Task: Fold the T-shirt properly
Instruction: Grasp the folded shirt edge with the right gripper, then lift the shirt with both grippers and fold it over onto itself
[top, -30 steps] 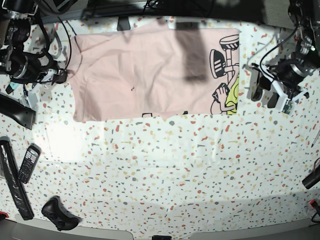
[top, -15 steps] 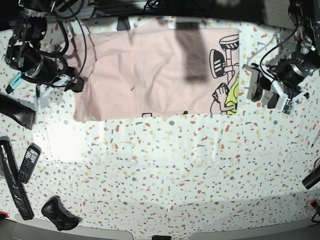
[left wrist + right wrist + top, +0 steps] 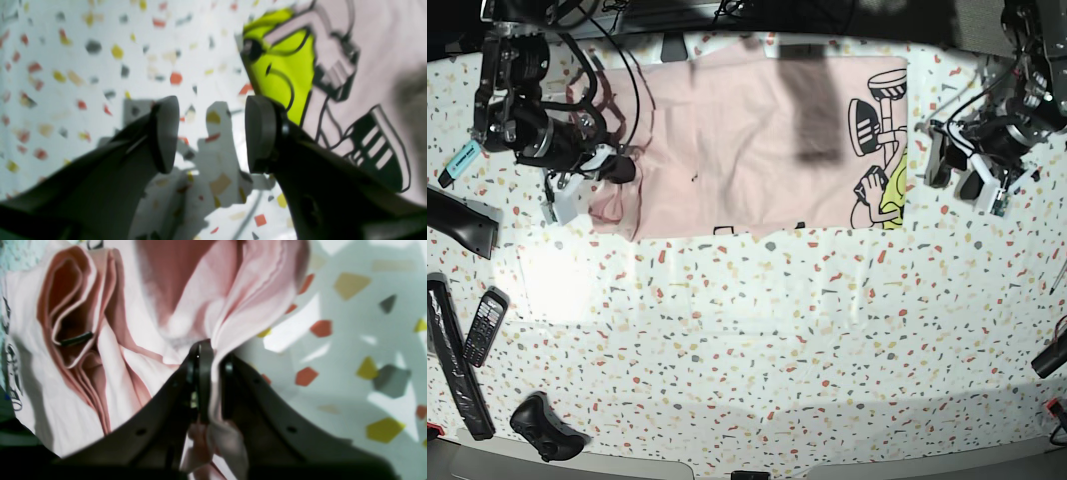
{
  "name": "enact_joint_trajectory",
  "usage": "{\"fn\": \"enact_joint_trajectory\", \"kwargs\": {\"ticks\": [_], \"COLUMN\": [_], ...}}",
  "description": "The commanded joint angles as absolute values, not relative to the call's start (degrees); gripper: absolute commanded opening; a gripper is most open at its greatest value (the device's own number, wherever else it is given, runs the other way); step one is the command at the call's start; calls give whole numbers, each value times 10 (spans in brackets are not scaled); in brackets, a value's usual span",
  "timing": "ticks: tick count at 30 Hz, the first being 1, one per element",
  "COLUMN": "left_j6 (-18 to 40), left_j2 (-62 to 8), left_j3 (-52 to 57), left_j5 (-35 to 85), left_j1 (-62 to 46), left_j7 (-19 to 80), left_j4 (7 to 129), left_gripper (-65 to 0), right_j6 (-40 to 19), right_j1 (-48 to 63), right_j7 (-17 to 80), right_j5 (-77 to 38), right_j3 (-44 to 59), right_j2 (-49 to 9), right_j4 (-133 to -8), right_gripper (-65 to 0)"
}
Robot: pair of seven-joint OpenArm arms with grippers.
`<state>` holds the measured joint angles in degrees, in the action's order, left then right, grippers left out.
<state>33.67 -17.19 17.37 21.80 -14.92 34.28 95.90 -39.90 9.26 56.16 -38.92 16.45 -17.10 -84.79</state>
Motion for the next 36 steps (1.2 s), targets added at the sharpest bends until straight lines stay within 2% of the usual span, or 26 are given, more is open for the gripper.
{"fn": "enact_joint_trajectory", "kwargs": {"ticks": [1,6,8,11,15,22,31,36], "left_j6": [339,339,339,350,368,382,382,382], "left_j2": [-183,-194,-194,-194,-192,-186,-186,-186], "left_j3": [176,176,176,175,175,138,34,21], "left_j5": [225,225,225,226,235,266,259,238], "left_j1": [-146,-146,-147,-154,-171,-201,-209,-209], "left_j7": [326,314,316,312,312,312,312,312], "left_j4": [959,926,916,905,890,878,878,878], "left_gripper": [-349,-350,-350,-350,-350,-350,-350,-350], "right_j6": [-400,-400,-400,-400,-400,-400,-395,-369], "right_j1": [93,94,94,100,100,84,67,67], "right_j7": [588,604,637,645,645,643,581,539], "right_j5": [-375,-383,-422,-482,-535,-548,-363,-305], "right_j3": [171,238,256,258,239,110,-83,-162], "right_j2": [-177,-179,-179,-176,-142,-52,86,90], "right_j4": [-861,-945,-981,-1026,-1082,-1133,-1131,-1129], "right_gripper": [-650,-650,-650,-650,-650,-650,-650,-650]}}
